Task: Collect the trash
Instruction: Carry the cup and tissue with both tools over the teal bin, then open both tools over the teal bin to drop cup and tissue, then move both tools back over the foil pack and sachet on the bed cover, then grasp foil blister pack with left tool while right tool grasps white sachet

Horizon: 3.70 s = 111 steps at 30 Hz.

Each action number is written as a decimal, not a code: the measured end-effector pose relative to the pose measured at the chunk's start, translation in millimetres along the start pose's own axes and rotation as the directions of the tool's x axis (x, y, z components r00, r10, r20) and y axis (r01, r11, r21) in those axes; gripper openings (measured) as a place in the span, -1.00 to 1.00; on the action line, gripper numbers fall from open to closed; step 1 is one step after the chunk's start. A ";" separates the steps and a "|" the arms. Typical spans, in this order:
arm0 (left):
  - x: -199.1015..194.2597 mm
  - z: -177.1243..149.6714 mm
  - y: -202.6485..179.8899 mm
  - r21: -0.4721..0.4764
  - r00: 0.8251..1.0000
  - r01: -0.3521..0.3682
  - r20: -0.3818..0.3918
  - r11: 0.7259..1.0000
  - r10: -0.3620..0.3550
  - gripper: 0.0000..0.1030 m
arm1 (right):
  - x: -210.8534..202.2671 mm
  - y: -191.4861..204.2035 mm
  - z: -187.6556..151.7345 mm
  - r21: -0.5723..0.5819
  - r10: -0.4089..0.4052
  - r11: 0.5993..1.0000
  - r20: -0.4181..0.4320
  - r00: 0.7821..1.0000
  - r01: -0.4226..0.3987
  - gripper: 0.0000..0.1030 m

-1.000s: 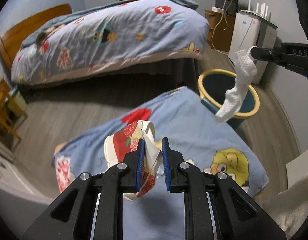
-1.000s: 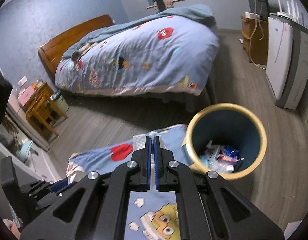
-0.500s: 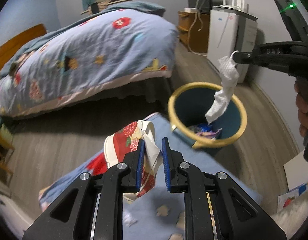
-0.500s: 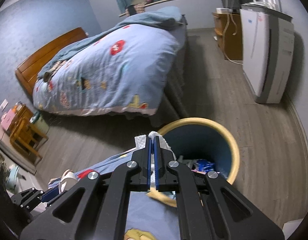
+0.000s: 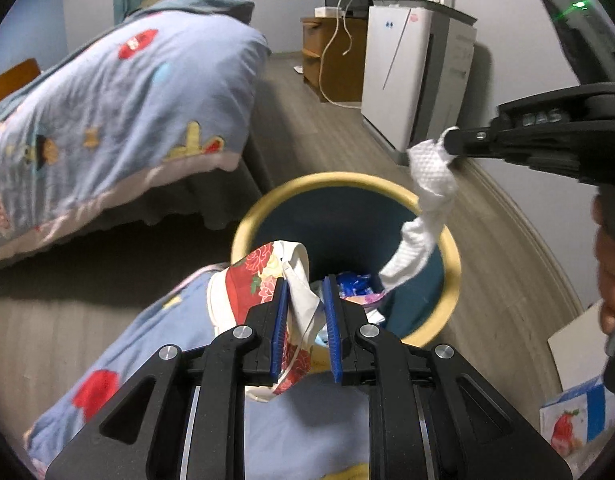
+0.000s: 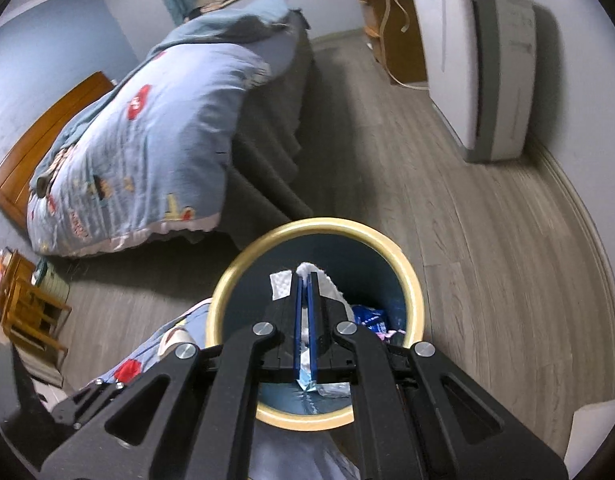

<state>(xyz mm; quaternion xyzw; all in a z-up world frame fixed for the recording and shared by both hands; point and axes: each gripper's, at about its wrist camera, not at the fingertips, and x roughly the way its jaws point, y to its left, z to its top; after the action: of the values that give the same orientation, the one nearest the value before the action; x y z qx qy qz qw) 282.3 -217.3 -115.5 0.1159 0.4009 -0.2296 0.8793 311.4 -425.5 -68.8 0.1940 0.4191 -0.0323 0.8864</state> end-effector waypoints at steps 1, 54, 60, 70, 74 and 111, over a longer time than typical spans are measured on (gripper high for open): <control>4.2 -0.4 -1.1 -0.006 1.000 0.006 0.000 1.000 -0.006 -0.63 | 1.8 -1.6 -1.4 0.004 -0.004 1.000 -0.007 1.000 0.004 -0.96; -234.3 -121.7 138.9 -0.156 0.914 -0.383 0.079 0.911 0.398 0.83 | -33.7 161.0 -62.7 -0.242 0.156 0.957 -0.034 0.987 -0.160 0.89; -261.9 -168.9 193.4 -0.322 0.893 -0.419 0.026 0.849 0.450 0.84 | -30.1 201.0 -102.4 -0.292 0.164 0.937 -0.113 0.980 -0.191 0.89; -254.2 -201.7 227.1 -0.361 0.896 -0.437 -0.087 0.824 0.436 0.84 | 9.7 243.9 -177.9 -0.410 0.062 0.896 -0.266 0.962 -0.172 0.89; -240.6 -213.0 229.9 -0.352 0.909 -0.415 -0.130 0.839 0.395 0.84 | 31.2 253.5 -209.2 -0.480 0.016 0.858 -0.325 0.946 -0.180 0.87; -111.0 -252.4 246.5 -0.464 0.874 -0.423 -0.435 0.779 0.215 0.84 | 97.1 256.1 -249.7 -0.593 -0.067 0.761 -0.476 0.877 -0.263 -0.56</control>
<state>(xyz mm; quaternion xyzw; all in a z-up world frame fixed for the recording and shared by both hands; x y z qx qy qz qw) 176.6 129.0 -190.9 -0.0321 0.5766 0.0743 0.8130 248.1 -86.4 -204.3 -0.0963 0.5952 0.2086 0.7701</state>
